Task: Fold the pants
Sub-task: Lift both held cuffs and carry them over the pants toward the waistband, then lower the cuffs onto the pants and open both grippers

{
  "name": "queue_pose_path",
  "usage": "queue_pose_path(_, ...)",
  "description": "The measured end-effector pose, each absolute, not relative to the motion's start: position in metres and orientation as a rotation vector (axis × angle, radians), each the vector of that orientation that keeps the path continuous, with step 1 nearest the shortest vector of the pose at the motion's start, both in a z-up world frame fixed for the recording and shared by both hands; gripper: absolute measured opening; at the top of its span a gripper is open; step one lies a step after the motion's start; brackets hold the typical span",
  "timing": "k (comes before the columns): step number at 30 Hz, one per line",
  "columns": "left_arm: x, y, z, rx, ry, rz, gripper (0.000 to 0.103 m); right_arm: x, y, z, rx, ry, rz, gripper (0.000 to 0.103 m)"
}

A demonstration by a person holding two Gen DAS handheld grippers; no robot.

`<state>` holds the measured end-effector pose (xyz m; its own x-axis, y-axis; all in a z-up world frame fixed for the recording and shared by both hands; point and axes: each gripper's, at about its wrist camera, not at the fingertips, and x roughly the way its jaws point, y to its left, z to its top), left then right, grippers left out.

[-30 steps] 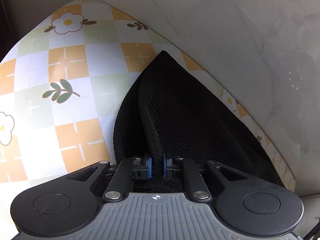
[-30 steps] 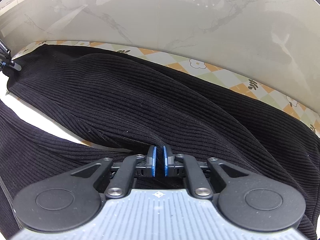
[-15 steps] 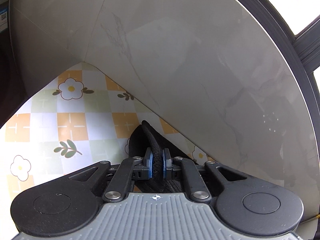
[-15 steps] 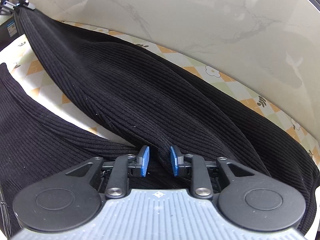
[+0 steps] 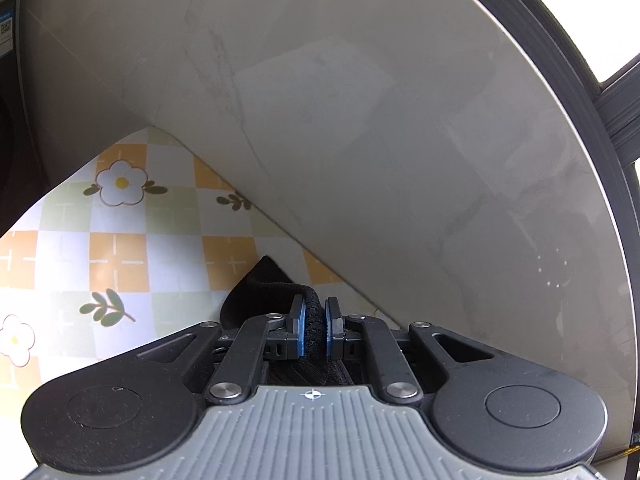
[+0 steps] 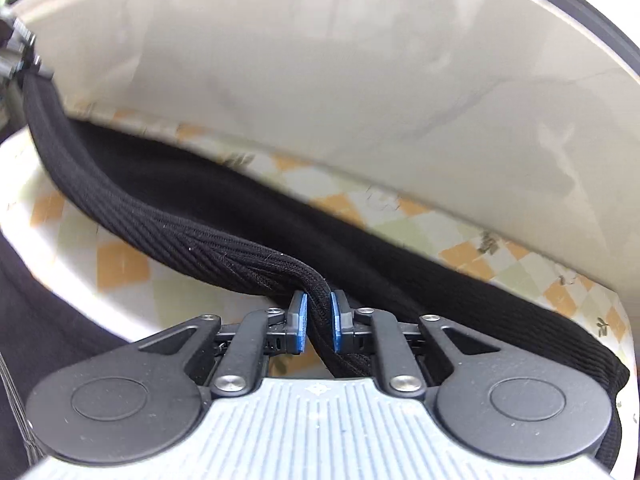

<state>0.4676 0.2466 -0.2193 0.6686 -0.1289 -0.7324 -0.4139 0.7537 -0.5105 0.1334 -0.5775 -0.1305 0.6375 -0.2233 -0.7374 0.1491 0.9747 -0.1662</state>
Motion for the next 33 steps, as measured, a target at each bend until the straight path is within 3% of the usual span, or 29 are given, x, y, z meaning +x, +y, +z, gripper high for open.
queue_pose_path(4,0.472,0.252,-0.166,-0.748,0.633,0.056,0.010,0.124,-0.586,-0.100,-0.030,0.738,-0.281,0.013)
queue_pose_path(7,0.464,0.252,-0.150,-0.705,0.562,-0.009,0.010,0.124,-0.577,-0.109,-0.096,0.823,-0.181,0.013)
queue_pose_path(13,0.426,0.277,-0.234,-0.722,0.832,0.098,0.010,0.113,-0.554,-0.154,-0.122,1.032,-0.010,0.013)
queue_pose_path(18,0.390,0.297,-0.291,-0.759,0.989,0.204,0.010,0.107,-0.550,-0.170,-0.117,1.079,0.006,0.013)
queue_pose_path(30,0.366,0.293,-0.292,-0.677,1.049,0.269,0.013,0.116,-0.550,-0.174,-0.094,1.103,-0.012,0.018)
queue_pose_path(31,0.369,0.291,-0.290,-0.666,1.063,0.291,0.024,0.116,-0.551,-0.172,-0.079,1.103,-0.020,0.018)
queue_pose_path(32,0.371,0.290,-0.288,-0.655,1.072,0.310,0.046,0.115,-0.553,-0.168,-0.058,1.102,-0.026,0.018)
queue_pose_path(33,0.372,0.290,-0.285,-0.648,1.068,0.318,0.055,0.113,-0.557,-0.164,-0.032,1.093,-0.032,0.019)
